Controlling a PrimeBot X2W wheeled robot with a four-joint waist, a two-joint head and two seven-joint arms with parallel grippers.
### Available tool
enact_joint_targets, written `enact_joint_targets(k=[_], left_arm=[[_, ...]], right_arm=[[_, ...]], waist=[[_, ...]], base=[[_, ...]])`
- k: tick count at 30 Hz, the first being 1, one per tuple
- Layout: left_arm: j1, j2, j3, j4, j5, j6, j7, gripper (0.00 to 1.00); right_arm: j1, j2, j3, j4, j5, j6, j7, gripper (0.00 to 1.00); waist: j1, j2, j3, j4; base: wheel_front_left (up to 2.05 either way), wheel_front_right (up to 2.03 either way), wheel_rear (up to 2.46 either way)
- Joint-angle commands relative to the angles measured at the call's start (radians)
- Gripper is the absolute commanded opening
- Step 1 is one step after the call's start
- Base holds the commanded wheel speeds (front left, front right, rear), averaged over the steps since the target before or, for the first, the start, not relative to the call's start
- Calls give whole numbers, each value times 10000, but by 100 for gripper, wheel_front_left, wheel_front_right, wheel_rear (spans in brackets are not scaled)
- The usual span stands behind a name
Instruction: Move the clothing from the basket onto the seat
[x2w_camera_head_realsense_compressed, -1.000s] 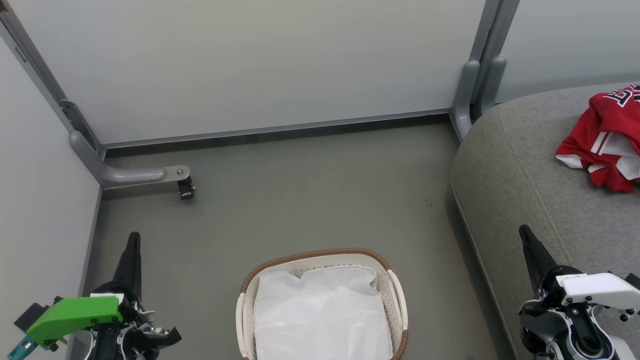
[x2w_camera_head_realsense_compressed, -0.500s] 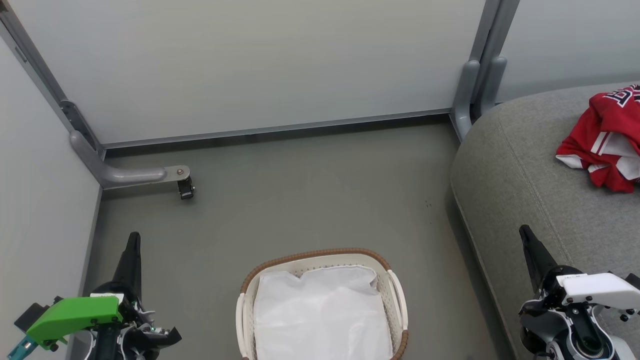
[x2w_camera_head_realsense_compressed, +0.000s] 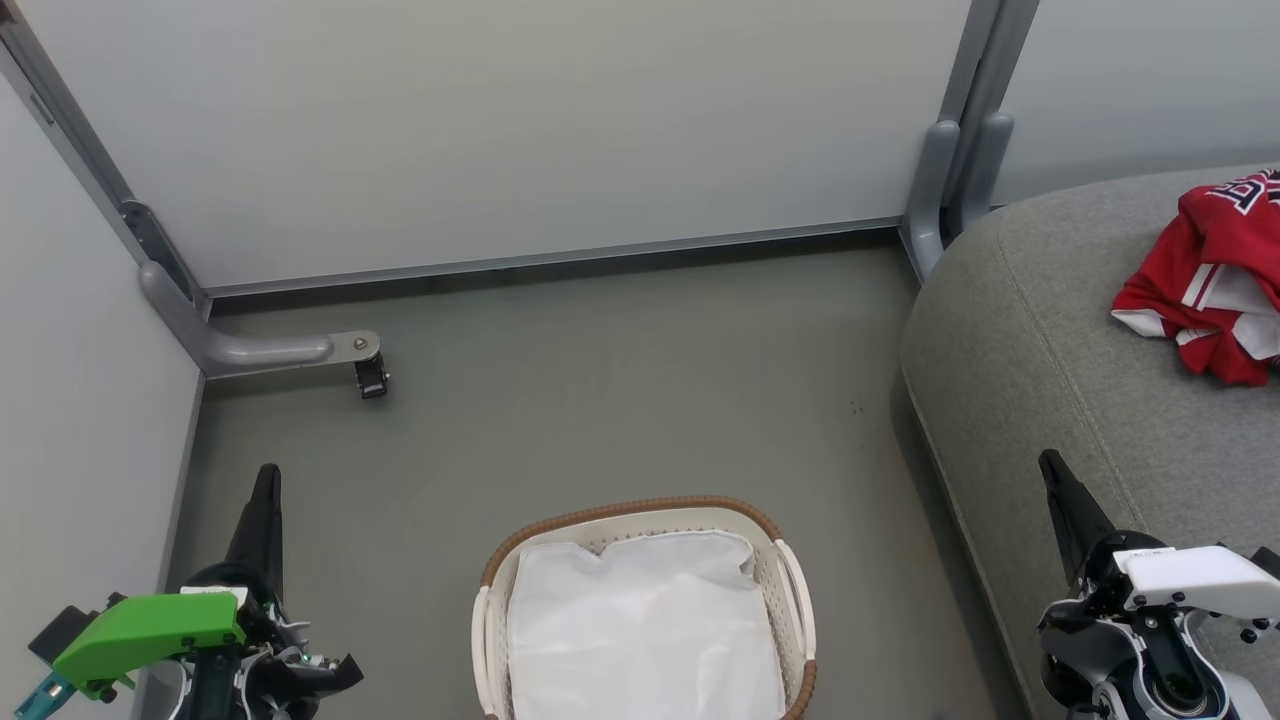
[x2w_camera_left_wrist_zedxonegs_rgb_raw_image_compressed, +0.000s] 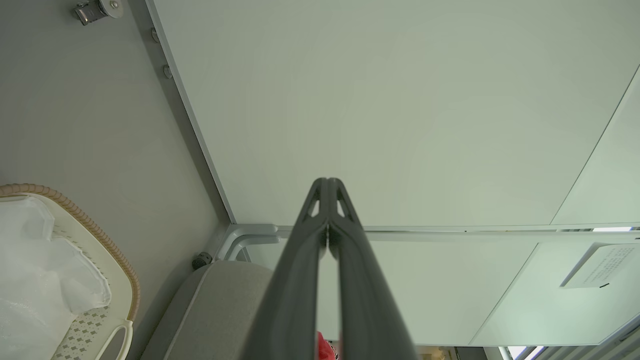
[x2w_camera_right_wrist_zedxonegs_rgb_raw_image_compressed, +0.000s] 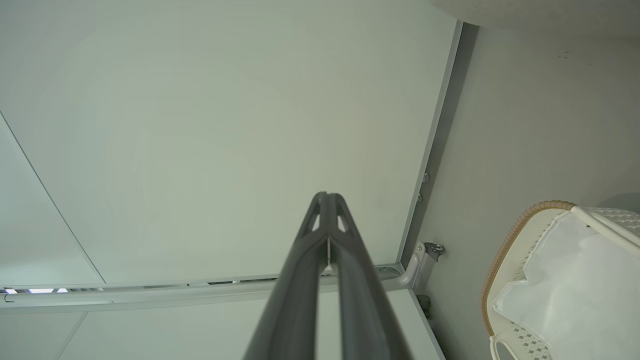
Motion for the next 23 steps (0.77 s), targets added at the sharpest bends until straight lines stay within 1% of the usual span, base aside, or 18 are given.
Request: enact_joint_targets(k=[1,23], left_arm=[[-110,15,22,-24,-31,-45,32,0],[-110,15,20,-25,-32,-45,31,0]], right_arm=[[-82,-30,-27,-34,4,0,51,0],[-86,-11,-51,-32,-31,0,67,0]], waist=[[0,0,0,1],[0,0,0,1]], base=[[0,0,0],[0,0,0]])
